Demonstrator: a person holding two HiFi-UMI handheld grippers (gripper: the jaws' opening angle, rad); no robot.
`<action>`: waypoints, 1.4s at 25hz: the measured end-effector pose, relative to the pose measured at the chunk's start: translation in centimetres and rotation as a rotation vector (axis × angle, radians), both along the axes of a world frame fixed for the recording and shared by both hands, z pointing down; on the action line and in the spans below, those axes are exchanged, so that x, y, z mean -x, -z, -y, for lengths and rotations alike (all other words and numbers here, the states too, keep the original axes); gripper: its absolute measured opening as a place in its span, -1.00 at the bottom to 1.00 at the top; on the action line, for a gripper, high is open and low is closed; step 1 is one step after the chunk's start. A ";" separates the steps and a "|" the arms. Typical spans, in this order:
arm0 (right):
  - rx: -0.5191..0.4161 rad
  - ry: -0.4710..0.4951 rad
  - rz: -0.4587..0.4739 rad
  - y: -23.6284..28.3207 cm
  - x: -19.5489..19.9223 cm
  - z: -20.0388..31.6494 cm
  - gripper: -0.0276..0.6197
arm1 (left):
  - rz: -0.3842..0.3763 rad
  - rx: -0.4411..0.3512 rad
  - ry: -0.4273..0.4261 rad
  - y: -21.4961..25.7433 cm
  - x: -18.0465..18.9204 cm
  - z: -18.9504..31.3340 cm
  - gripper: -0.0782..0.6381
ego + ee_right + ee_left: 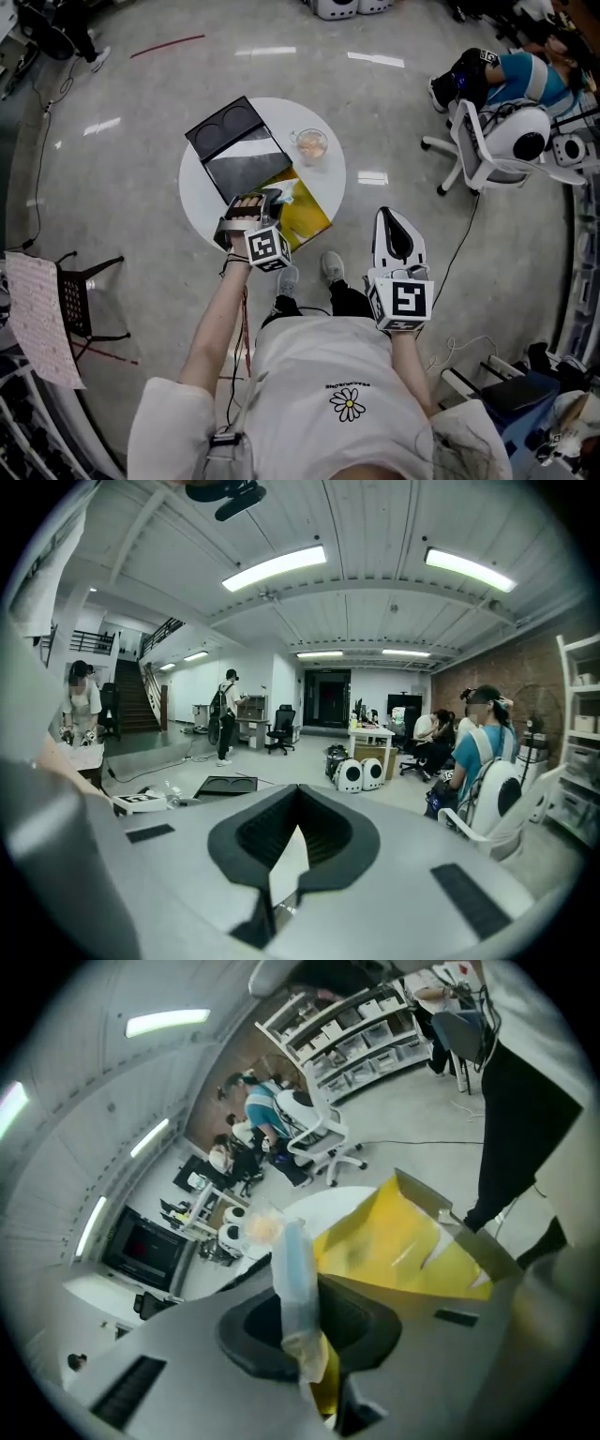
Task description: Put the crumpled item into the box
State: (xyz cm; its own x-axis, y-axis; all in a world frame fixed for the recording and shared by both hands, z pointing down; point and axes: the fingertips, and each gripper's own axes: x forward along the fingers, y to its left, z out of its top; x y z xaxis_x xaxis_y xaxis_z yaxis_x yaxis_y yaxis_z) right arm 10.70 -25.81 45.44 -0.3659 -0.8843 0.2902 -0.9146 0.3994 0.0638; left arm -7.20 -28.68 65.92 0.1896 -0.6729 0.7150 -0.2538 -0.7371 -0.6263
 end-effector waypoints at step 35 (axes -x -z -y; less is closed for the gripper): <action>0.001 0.033 0.028 -0.1 0.5 -2.8 -0.91 | -0.311 0.214 0.240 3.1 -1.5 1.5 0.15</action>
State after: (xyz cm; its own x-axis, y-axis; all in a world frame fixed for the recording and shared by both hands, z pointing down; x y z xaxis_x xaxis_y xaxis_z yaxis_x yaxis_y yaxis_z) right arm 10.21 -23.04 45.57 -0.4026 -0.8714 0.2802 -0.9024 0.4292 0.0384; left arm -5.68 -30.18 62.87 0.2740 -0.5670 0.7768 -0.5855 -0.7391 -0.3329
